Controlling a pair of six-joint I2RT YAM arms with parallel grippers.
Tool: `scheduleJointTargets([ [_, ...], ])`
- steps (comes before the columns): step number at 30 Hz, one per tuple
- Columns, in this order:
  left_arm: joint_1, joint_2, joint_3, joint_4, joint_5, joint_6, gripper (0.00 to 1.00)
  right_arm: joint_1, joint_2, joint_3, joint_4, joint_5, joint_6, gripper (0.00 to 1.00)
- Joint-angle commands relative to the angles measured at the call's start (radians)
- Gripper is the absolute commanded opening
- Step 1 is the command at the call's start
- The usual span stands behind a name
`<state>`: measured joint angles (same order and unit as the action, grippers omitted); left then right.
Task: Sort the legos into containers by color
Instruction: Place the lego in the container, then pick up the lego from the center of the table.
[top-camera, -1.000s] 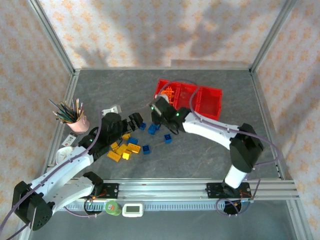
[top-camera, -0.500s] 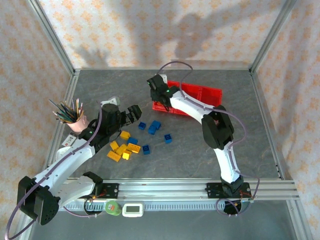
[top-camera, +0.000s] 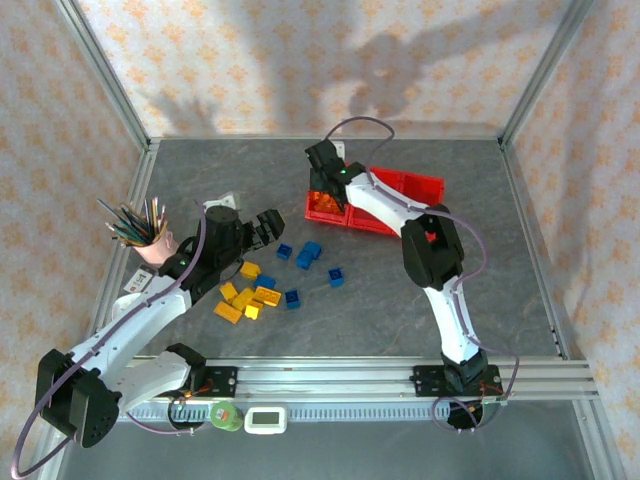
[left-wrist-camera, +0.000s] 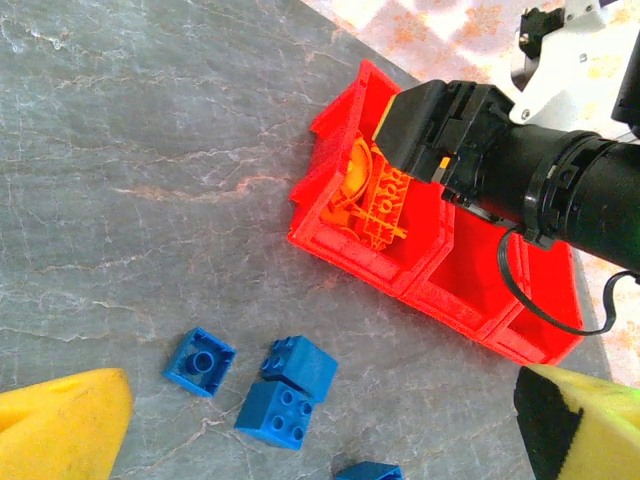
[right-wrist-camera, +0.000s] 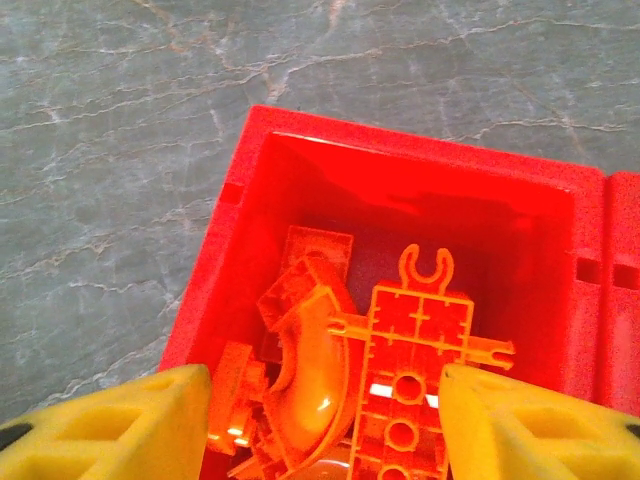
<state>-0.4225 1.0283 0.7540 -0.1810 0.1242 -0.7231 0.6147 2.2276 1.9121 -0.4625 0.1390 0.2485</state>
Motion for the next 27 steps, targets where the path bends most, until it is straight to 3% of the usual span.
scheduleJointTargets([
  [1,0.010,0.003,0.026,0.017,0.018,0.024,0.99,0.016,-0.122,-0.064,0.000,-0.014,-0.009,0.63],
  [12,-0.006,-0.034,-0.028,0.021,0.071,-0.001,0.99,0.087,-0.412,-0.438,0.016,-0.026,0.041,0.68],
  [27,-0.134,-0.125,-0.161,0.045,-0.010,-0.121,0.99,0.229,-0.605,-0.753,-0.022,-0.041,0.137,0.78],
])
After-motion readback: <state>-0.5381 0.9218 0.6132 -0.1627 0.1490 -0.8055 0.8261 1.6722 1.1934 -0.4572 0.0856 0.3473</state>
